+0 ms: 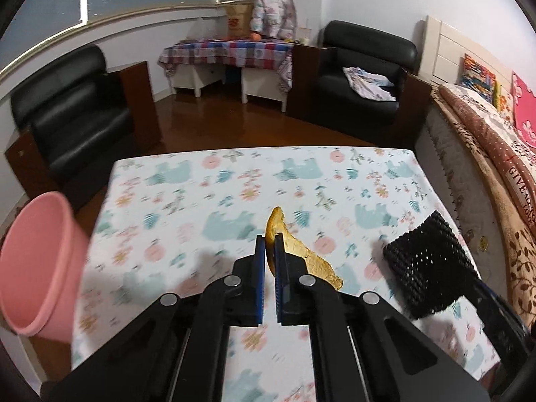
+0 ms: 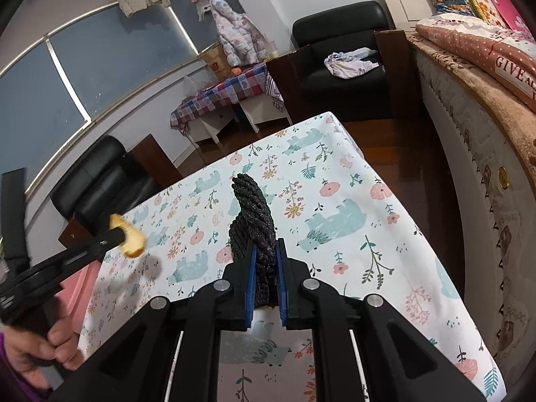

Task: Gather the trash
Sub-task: 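Grasp the orange peel with the left tool while the right tool holds the mesh pad, then carry the orange peel and black mesh pad over the pink bucket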

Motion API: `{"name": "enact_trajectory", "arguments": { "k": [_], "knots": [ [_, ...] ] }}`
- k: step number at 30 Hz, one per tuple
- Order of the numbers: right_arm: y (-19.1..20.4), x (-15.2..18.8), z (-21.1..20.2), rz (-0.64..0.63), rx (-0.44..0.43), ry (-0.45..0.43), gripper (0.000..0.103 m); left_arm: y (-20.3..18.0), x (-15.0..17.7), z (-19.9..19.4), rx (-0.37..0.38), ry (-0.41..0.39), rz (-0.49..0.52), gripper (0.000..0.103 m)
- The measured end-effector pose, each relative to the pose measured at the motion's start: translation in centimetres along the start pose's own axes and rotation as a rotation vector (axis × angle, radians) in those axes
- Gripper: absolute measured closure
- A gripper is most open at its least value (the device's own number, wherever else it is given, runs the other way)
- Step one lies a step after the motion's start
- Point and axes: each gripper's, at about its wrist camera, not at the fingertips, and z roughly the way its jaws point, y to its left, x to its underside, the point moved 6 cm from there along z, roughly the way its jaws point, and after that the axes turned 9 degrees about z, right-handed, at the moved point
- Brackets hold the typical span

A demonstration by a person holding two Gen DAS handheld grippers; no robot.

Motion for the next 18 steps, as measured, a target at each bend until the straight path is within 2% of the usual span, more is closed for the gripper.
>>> {"name": "enact_trajectory", "arguments": {
  "k": [13,18],
  "knots": [
    [1.7,1.1,1.1,-0.134,0.056,0.046,0.093,2.1,3.0,-4.1,-0.023,-0.011,-0.031,0.099],
    [2.5,1.8,1.2,-0.109,0.034,0.071,0.093,3.1,3.7,-5.0,-0.03,-0.023,-0.045,0.099]
  ]
}}
